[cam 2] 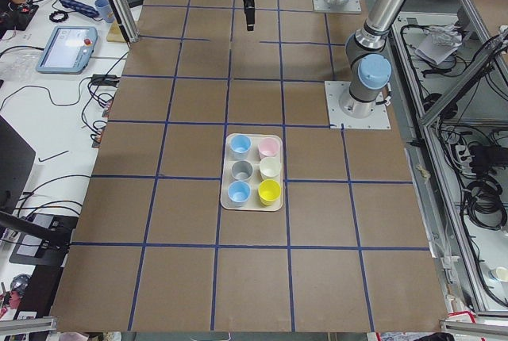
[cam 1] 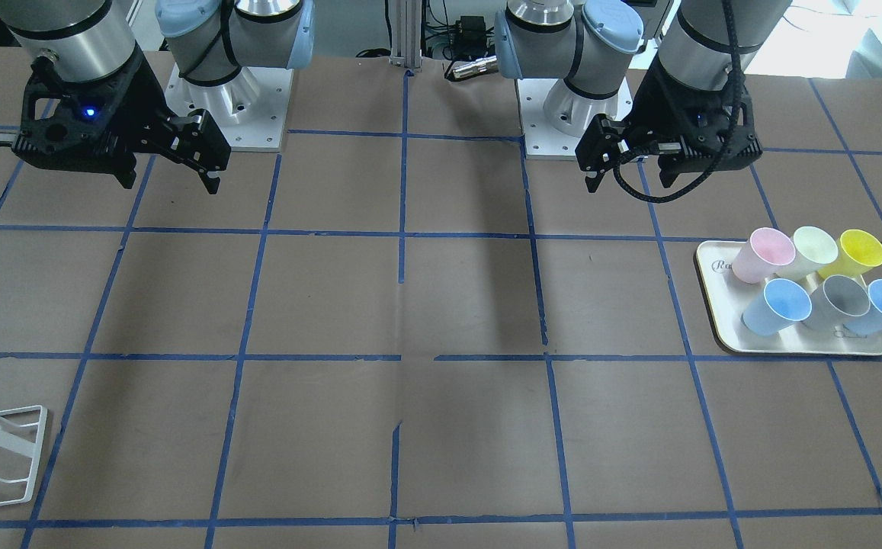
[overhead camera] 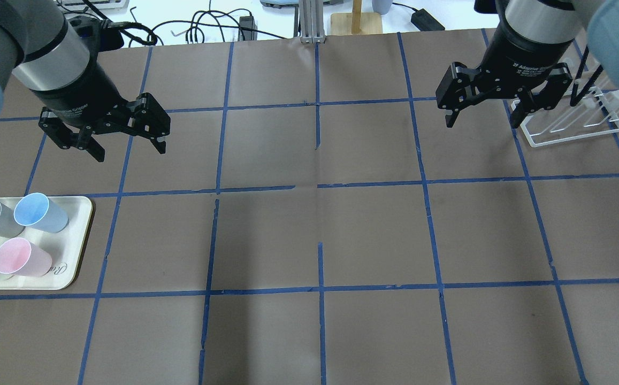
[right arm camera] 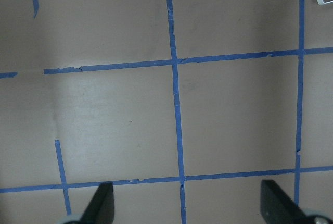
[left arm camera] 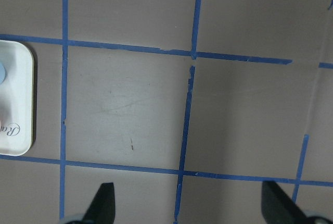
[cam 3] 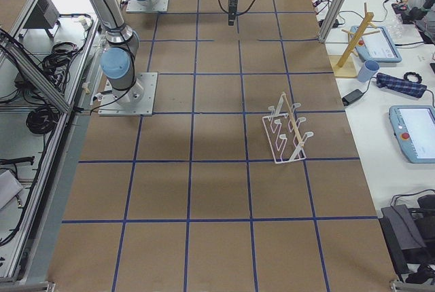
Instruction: Transfer IKEA cup to right arm and place on rack
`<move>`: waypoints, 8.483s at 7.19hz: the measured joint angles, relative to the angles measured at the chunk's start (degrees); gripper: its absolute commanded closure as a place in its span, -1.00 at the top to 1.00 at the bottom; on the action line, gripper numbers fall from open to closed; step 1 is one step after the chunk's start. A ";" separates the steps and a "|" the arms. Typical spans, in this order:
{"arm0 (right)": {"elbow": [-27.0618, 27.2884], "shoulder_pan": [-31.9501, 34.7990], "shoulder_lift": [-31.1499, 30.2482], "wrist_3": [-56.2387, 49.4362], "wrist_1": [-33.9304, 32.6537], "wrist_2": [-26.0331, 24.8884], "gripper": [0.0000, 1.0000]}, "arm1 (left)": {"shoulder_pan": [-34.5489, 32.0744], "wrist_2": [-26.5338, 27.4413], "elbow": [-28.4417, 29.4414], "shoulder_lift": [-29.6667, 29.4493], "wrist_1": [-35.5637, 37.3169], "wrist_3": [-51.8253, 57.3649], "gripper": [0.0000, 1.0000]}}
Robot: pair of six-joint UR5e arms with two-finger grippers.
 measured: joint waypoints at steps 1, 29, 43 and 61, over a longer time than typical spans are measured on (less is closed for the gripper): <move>-0.01 0.00 -0.03 0.00 0.01 0.02 1.00 | 0.02 -0.02 0.00 0.09 -0.02 0.00 1.00; 0.48 0.00 -0.75 -0.70 -0.11 2.69 1.00 | 36.86 0.65 -3.96 -23.75 25.17 68.73 0.50; 0.09 -0.69 -0.32 -6.93 0.16 2.72 1.00 | 34.11 1.19 -0.94 -22.25 20.43 58.89 -1.00; -4.42 -9.96 2.18 -71.42 5.51 57.94 1.00 | 3.13 -72.02 -13.49 -6.10 9.29 10.83 -1.00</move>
